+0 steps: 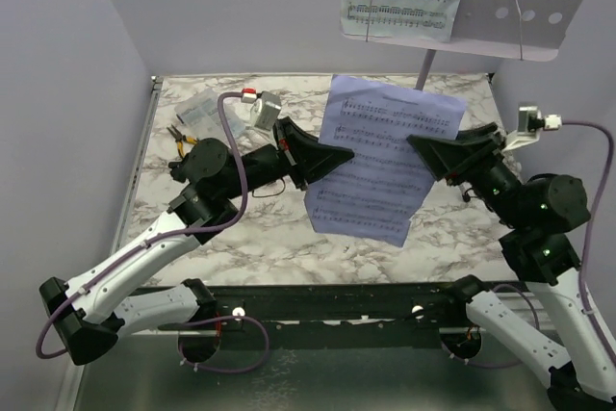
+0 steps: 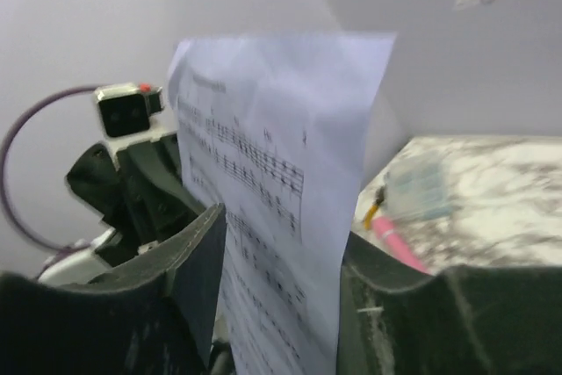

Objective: Set up the instrument practice props

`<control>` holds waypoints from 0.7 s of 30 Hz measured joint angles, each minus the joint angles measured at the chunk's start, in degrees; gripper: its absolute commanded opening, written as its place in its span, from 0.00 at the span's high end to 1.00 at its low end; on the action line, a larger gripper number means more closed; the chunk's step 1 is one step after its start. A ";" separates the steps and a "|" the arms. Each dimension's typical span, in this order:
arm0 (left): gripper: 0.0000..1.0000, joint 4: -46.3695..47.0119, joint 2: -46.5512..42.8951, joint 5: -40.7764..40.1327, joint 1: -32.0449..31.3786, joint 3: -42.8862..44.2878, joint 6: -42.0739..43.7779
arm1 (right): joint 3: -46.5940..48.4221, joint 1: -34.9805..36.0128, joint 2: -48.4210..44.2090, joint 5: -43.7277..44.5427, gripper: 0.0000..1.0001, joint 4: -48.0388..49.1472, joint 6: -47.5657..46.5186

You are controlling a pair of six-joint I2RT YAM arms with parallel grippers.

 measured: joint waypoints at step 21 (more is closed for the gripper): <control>1.00 -4.26 29.97 3.87 3.58 42.56 26.05 | 41.16 0.04 28.74 52.28 0.35 -8.20 -58.86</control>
